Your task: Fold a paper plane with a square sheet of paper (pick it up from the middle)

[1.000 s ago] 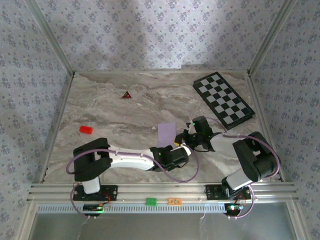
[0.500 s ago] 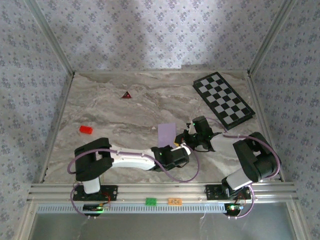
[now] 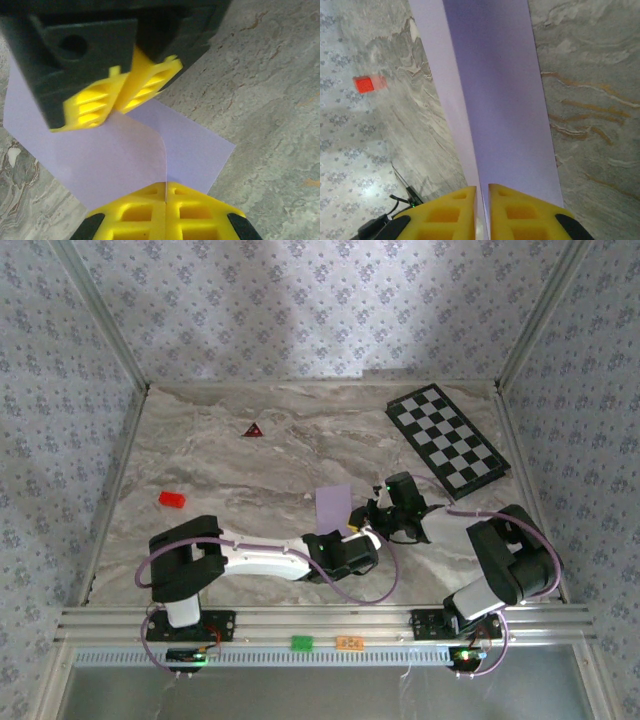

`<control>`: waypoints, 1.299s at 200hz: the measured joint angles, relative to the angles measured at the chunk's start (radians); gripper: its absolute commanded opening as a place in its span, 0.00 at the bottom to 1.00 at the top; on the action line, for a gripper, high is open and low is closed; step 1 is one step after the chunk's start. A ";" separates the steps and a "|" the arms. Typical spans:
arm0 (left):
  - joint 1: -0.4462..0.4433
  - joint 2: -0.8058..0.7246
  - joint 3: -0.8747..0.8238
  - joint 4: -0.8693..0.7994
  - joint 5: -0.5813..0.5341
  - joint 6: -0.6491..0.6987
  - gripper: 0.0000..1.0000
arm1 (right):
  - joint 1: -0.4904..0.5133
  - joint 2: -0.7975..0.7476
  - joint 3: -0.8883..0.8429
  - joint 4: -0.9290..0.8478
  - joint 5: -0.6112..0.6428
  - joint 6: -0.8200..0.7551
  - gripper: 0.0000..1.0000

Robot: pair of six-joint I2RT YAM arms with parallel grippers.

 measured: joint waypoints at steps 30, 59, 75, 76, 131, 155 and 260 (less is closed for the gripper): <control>0.021 -0.002 -0.001 0.003 0.050 -0.027 0.00 | -0.023 -0.061 0.000 -0.073 0.035 -0.027 0.47; 0.080 -0.018 -0.001 -0.003 0.139 -0.083 0.00 | -0.080 -0.183 0.001 -0.243 0.126 -0.071 0.50; 0.116 -0.035 -0.003 -0.003 0.192 -0.117 0.00 | -0.120 -0.251 0.000 -0.331 0.183 -0.093 0.51; 0.117 -0.037 -0.003 -0.003 0.195 -0.118 0.00 | -0.123 -0.258 -0.001 -0.338 0.188 -0.095 0.51; 0.263 -0.109 -0.064 0.054 0.465 -0.248 0.00 | -0.177 -0.533 -0.098 -0.429 0.337 -0.132 0.56; 0.305 -0.109 -0.069 0.076 0.550 -0.292 0.00 | -0.179 -0.577 -0.125 -0.433 0.351 -0.145 0.56; 0.340 -0.103 -0.090 0.243 0.708 -0.536 0.00 | -0.187 -0.609 -0.194 -0.360 0.323 -0.123 0.45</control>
